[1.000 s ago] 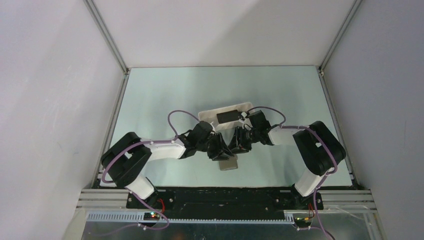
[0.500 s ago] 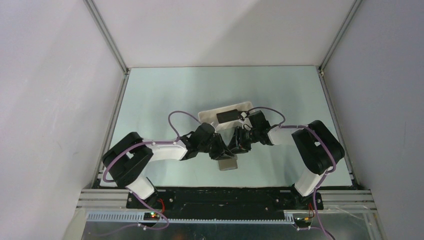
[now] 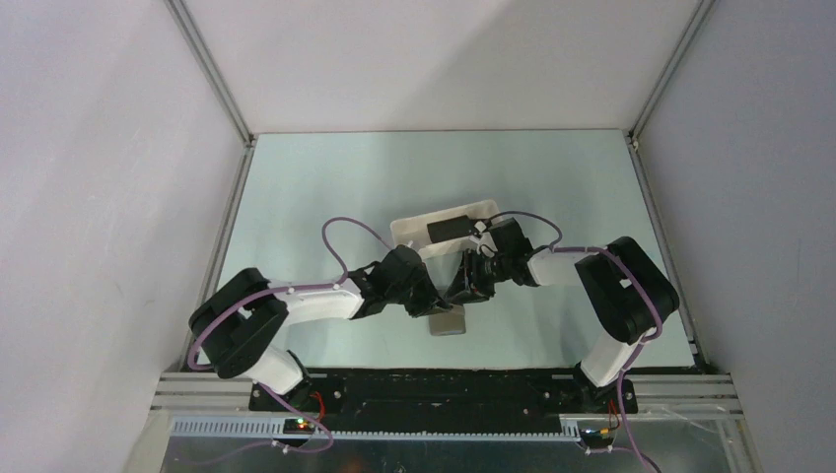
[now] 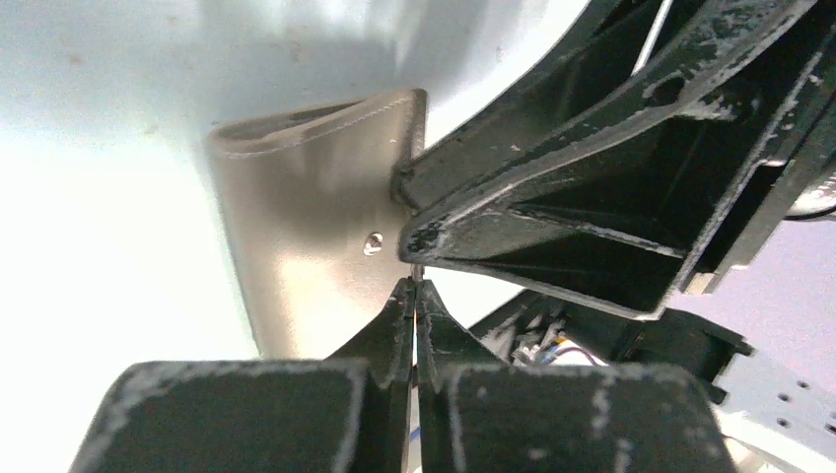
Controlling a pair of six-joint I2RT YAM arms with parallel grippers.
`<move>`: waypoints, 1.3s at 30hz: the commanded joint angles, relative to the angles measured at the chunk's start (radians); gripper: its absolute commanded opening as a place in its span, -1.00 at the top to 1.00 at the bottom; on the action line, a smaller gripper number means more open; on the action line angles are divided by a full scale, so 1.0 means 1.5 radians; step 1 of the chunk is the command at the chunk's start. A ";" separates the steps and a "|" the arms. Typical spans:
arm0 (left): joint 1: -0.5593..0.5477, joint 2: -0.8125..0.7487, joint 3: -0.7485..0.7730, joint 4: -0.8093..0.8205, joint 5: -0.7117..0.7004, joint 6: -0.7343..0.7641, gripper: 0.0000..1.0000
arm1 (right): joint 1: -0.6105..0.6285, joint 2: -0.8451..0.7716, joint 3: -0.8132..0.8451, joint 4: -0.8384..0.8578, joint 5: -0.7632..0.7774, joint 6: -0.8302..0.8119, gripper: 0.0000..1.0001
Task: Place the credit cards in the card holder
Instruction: Close the card holder at the center of the board.
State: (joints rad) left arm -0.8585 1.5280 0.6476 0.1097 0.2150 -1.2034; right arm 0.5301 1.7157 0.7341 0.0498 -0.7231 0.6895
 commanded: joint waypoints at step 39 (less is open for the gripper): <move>0.002 0.011 0.082 -0.144 -0.085 0.112 1.00 | -0.012 -0.047 -0.021 -0.106 0.057 -0.048 0.01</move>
State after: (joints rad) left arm -0.8616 1.5909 0.7532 -0.0784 0.1436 -1.0718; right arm 0.5060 1.6253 0.7013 -0.1146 -0.6567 0.6304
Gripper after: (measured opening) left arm 0.003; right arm 0.499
